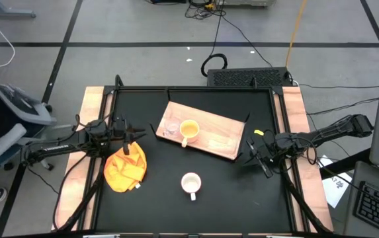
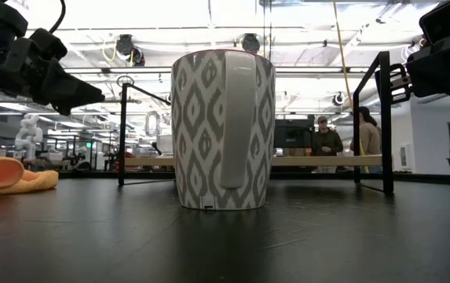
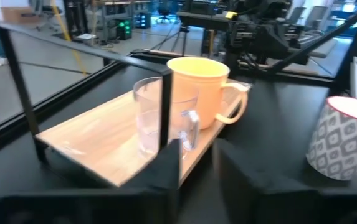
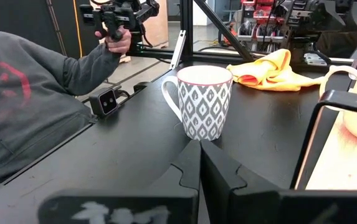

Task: Stack small to large cups/mugs on shelf
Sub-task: Put the light orange mug on the shelf

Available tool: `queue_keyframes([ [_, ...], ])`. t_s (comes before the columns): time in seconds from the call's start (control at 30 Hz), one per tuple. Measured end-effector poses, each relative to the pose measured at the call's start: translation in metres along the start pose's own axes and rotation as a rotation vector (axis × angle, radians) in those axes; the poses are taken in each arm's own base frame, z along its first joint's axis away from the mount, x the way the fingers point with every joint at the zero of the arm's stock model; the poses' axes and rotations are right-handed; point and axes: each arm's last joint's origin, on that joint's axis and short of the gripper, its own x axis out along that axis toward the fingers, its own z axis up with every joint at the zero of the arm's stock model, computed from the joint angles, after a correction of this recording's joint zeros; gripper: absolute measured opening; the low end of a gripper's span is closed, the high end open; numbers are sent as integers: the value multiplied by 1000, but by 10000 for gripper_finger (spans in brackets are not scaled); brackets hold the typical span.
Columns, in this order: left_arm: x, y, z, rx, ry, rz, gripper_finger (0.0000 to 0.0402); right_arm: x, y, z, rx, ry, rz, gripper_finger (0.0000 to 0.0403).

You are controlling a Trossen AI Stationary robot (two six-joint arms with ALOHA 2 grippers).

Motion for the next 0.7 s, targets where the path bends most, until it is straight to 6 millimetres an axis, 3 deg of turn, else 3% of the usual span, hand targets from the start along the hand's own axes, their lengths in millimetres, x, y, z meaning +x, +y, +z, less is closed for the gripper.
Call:
queue_keyframes([
  [0.07,0,-1,1,15,-3,-33,41,0,0,0,0,0,0,0],
  [0.13,0,-2,1,20,-6,-60,12,0,0,0,-1,0,0,0],
  [0.43,1,-2,-1,19,14,-57,9,0,0,0,-40,-4,0,0],
  [0.7,4,-1,-3,9,52,-52,16,-1,0,12,-109,-126,-4,0],
])
